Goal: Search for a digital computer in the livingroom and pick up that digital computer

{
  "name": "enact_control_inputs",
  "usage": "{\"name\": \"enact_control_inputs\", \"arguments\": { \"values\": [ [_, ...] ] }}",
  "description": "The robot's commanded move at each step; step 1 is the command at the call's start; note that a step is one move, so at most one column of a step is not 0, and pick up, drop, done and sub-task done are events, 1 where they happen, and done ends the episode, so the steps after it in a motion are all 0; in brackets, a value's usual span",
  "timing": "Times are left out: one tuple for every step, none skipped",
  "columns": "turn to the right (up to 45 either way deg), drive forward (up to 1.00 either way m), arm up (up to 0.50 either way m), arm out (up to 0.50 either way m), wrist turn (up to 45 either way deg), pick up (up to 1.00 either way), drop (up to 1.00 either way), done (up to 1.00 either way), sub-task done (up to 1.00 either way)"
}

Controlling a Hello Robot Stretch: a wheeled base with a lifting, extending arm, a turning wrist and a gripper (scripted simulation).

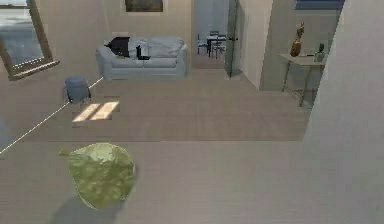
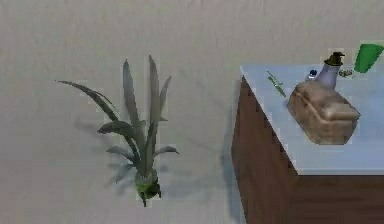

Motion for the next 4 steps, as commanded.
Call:
{"name": "enact_control_inputs", "arguments": {
  "values": [
    [0.0,0.90,0.00,0.00,0.0,0.00,0.00,0.00,0.00],
    [6.0,0.00,0.00,0.00,0.0,0.00,0.00,0.00,0.00],
    [0.0,0.95,0.00,0.00,0.0,0.00,0.00,0.00,0.00],
    [-15.0,0.00,0.00,0.00,0.0,0.00,0.00,0.00,0.00]
  ]
}}
